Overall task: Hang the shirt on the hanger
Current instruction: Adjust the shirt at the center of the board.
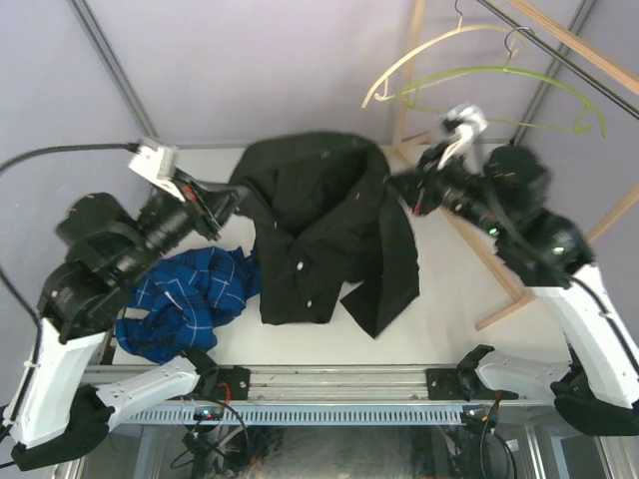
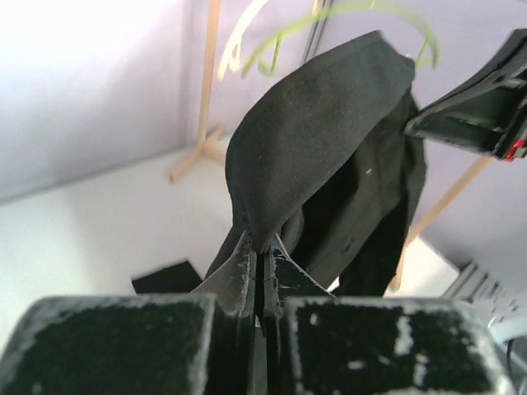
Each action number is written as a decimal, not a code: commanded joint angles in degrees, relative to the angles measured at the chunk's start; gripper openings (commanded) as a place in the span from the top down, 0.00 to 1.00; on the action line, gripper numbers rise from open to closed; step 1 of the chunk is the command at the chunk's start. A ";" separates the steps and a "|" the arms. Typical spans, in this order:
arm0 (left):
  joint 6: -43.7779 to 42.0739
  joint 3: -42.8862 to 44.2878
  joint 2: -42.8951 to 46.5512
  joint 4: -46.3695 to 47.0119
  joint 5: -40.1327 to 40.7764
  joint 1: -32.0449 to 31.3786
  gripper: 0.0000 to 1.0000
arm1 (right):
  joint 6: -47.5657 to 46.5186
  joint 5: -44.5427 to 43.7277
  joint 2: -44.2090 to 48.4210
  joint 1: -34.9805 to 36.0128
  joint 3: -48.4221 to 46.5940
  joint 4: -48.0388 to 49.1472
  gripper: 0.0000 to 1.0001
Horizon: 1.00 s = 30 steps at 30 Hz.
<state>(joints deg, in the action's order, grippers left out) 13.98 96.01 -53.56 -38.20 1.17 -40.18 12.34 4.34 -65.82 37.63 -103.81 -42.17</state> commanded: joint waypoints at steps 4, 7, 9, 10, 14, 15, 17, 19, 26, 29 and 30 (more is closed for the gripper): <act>2.70 -19.76 7.02 0.71 -1.78 -0.20 1.00 | 11.74 1.33 10.47 -0.42 37.80 6.95 0.86; 3.45 -24.12 8.56 0.30 -1.14 -0.25 1.00 | 14.83 -0.25 14.95 0.66 46.56 9.14 0.66; 3.83 -25.81 9.02 -0.31 -0.92 -0.18 1.00 | 16.63 -2.60 18.06 1.72 49.76 9.09 0.54; 3.92 -26.35 9.20 -0.50 -0.85 -0.19 1.00 | 17.25 -4.21 19.46 2.15 50.93 8.53 0.50; 4.47 -27.91 10.28 -0.57 0.47 -0.17 1.00 | 20.13 -6.97 25.26 3.61 54.46 6.60 0.40; 4.43 -27.97 10.42 -0.57 0.75 -0.16 1.00 | 20.69 -6.48 26.62 4.17 55.23 6.78 0.37; 4.48 -27.71 10.11 -0.56 1.30 -0.16 1.00 | 22.69 -6.45 29.34 6.35 56.52 8.00 0.34; 4.37 -27.00 9.50 -0.84 1.86 -0.17 1.00 | 25.04 -7.77 31.53 10.34 58.15 10.66 0.35; 4.50 -22.11 5.90 -2.27 5.27 -0.16 1.00 | 28.38 -25.26 28.07 32.53 63.24 27.20 0.47; 4.52 -20.66 4.98 -2.07 5.29 -0.16 1.00 | 26.96 -30.90 21.33 38.04 63.29 36.40 0.45; 4.55 -20.30 4.71 -1.98 5.26 -0.16 1.00 | 26.80 -31.87 19.06 38.76 63.29 39.48 0.44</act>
<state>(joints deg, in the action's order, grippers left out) 17.50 71.18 -48.58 -42.04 4.95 -40.18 38.63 -17.06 -40.21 72.10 -40.40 -19.75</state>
